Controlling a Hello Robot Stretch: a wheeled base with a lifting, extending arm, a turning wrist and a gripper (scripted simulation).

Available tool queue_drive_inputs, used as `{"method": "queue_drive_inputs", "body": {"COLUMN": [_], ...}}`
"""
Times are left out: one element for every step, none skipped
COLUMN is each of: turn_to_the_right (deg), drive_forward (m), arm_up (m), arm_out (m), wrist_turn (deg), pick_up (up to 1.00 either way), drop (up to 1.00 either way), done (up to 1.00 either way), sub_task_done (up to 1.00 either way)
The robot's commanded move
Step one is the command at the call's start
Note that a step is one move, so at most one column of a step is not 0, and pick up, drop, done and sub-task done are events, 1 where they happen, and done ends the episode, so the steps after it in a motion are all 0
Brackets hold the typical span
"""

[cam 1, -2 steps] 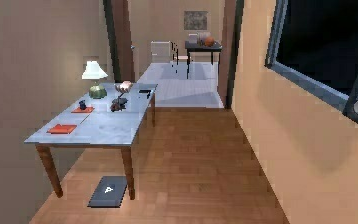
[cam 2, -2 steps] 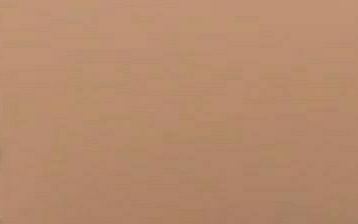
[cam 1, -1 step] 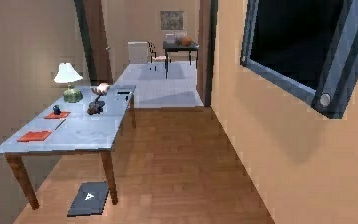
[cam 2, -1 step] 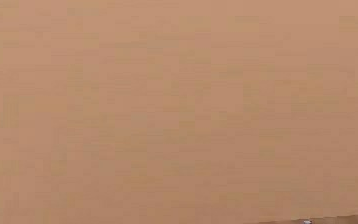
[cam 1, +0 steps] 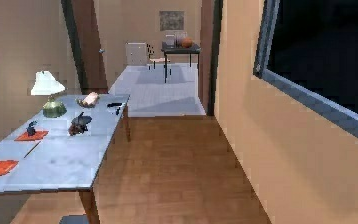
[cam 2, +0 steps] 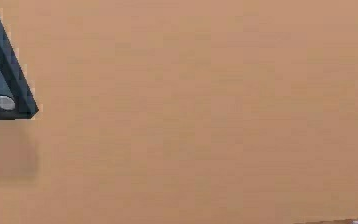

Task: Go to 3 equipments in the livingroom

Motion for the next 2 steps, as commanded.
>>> {"method": "queue_drive_inputs", "body": {"turn_to_the_right": [36.0, 0.0], "drive_forward": [0.00, 0.00], "arm_up": [0.00, 0.00], "arm_out": [0.00, 0.00], "wrist_turn": [0.0, 0.0], "pick_up": [0.00, 0.00], "drop": [0.00, 0.00], "done": [0.00, 0.00], "sub_task_done": [0.00, 1.00]}}
